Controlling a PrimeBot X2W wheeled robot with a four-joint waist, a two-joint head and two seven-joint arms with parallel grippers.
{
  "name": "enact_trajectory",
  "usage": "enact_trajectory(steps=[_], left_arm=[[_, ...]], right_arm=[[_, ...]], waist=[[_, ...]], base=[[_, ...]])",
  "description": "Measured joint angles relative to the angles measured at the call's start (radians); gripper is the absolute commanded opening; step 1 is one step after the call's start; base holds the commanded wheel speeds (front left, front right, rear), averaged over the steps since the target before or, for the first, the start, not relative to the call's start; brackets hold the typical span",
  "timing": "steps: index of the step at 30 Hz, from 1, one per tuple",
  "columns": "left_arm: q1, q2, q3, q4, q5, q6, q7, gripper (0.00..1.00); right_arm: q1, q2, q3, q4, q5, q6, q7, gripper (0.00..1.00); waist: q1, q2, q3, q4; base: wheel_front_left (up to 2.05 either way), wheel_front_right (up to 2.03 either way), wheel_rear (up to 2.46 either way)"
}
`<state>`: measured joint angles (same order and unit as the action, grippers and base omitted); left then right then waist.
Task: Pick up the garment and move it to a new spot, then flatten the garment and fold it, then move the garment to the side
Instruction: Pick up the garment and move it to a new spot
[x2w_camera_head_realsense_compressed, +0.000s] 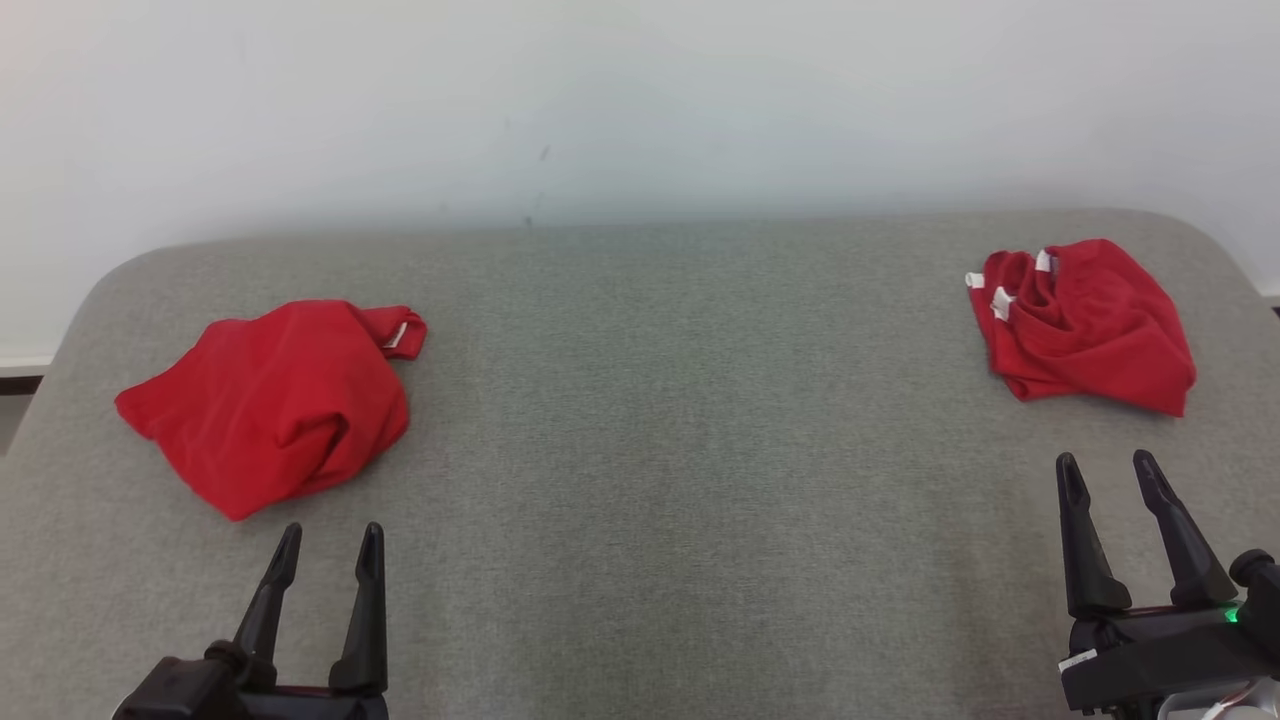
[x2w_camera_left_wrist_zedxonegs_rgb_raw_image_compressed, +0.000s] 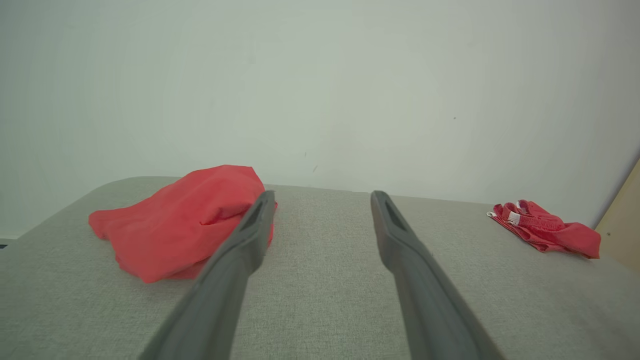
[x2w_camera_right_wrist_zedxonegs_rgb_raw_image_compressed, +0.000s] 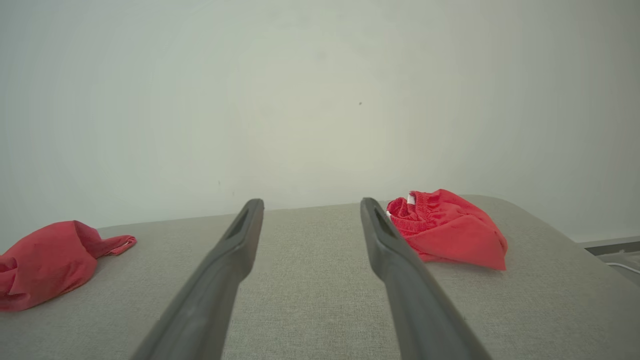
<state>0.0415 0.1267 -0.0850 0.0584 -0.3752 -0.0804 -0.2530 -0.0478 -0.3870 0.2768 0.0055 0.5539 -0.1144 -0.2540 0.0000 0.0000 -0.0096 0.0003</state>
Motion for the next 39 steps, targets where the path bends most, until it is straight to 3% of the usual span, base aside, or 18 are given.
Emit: enact_trajectory(steps=[21,39], left_arm=[[-0.043,-0.002,0.004,0.029,0.007,-0.017,0.000,1.00],[-0.070,0.001,0.046,0.033,-0.001,-0.026,0.000,1.00]], right_arm=[[-0.007,0.023,-0.005,-0.006,-0.032,0.040,0.000,1.00],[-0.096,0.080,0.040,0.007,-0.067,0.068,0.000,1.00]], waist=[[0.0000,0.0000,0.026,0.184],[0.0000,0.0001,0.090,0.326]], base=[[0.00,0.00,0.00],[0.00,0.00,0.00]])
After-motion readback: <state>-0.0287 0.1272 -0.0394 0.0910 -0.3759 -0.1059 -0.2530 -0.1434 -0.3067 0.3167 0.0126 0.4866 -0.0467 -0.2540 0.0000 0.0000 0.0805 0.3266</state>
